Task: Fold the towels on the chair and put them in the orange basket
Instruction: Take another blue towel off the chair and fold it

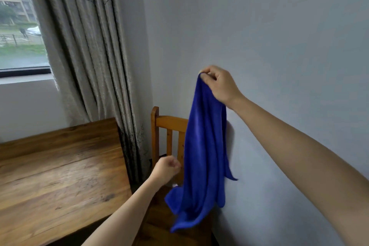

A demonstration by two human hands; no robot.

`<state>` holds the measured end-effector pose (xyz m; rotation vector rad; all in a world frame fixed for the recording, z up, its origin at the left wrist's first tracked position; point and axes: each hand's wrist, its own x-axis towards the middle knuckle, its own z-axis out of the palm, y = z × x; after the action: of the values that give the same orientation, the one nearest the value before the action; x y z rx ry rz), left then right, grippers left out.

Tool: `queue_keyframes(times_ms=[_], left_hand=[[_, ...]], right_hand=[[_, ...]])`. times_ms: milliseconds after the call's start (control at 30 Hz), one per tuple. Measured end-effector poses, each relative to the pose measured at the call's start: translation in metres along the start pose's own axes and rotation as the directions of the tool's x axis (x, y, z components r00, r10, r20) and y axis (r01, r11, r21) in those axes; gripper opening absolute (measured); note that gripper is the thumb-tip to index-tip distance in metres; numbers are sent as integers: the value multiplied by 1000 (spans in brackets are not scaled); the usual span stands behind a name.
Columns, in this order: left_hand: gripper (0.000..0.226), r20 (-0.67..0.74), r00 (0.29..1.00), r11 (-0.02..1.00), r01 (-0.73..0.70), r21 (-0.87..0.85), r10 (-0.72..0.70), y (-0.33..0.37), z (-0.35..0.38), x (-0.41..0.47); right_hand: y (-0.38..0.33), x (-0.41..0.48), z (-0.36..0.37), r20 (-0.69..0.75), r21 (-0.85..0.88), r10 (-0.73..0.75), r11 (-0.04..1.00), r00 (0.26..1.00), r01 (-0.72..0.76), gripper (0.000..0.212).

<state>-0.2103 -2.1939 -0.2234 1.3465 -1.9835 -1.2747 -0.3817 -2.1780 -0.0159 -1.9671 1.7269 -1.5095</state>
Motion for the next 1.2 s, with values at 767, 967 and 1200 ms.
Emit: queue_keyframes(times_ms=[767,967,1200], left_hand=[[9,-165,975,838,-211,-504,146,101,-51,17],[15,-162,961,797,-276,-537,223,106,-68,9],[23,-239,951,734,-304,-607,196,102,-97,3]], right_hand=[[88,-76,57,631,363,263,732,730,-577,27],[101,-102,97,599,219,400,752,694,-622,11],[124,-101,100,733,5,432,769,526,-639,30]])
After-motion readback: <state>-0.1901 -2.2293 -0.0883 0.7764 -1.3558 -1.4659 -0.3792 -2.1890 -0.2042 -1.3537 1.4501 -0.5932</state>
